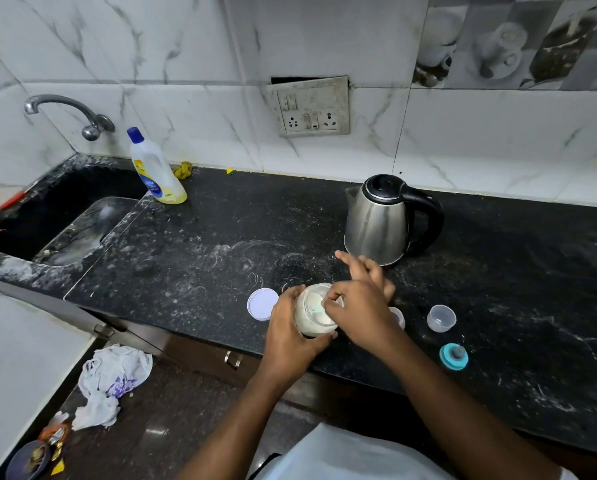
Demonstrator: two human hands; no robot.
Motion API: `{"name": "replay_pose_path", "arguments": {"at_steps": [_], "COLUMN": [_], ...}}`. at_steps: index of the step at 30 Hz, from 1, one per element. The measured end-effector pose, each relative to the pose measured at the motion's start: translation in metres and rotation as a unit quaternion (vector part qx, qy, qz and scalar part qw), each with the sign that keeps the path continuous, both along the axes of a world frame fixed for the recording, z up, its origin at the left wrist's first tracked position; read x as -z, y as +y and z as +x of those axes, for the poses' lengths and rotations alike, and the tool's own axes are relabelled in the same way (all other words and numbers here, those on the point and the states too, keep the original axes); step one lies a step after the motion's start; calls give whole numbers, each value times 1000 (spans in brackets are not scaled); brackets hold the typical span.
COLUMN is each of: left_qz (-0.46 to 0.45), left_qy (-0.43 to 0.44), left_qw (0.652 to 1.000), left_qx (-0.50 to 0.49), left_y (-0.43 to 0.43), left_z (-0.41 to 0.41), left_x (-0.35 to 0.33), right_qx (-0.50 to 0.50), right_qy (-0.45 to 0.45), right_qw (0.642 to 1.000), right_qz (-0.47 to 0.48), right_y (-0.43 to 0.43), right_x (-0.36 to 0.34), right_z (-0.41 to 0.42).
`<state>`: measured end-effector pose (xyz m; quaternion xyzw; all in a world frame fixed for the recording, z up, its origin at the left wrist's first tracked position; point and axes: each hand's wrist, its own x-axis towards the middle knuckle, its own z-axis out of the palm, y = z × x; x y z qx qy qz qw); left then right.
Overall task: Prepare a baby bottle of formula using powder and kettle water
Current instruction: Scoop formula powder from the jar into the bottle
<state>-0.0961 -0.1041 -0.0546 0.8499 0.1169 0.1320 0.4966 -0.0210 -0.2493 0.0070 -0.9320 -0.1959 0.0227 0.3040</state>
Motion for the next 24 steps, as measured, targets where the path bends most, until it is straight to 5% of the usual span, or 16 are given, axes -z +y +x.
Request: {"name": "replay_pose_path", "arguments": {"at_steps": [9, 19, 24], "left_qz": [-27, 3, 21], "left_qy": [-2, 4, 10], "left_qw": [1000, 1000, 1000], "left_qx": [5, -11, -12], "left_y": [-8, -2, -2], "left_z": [-4, -5, -4], "left_x": [-7, -4, -2], "right_qx": [-39, 57, 82], "right_qy": [20, 162, 152], "right_qw": [998, 963, 965], "right_qz": [-44, 206, 195], "right_y": [9, -19, -26], "right_x": [6, 8, 13], "right_z": [-5, 9, 12]}}
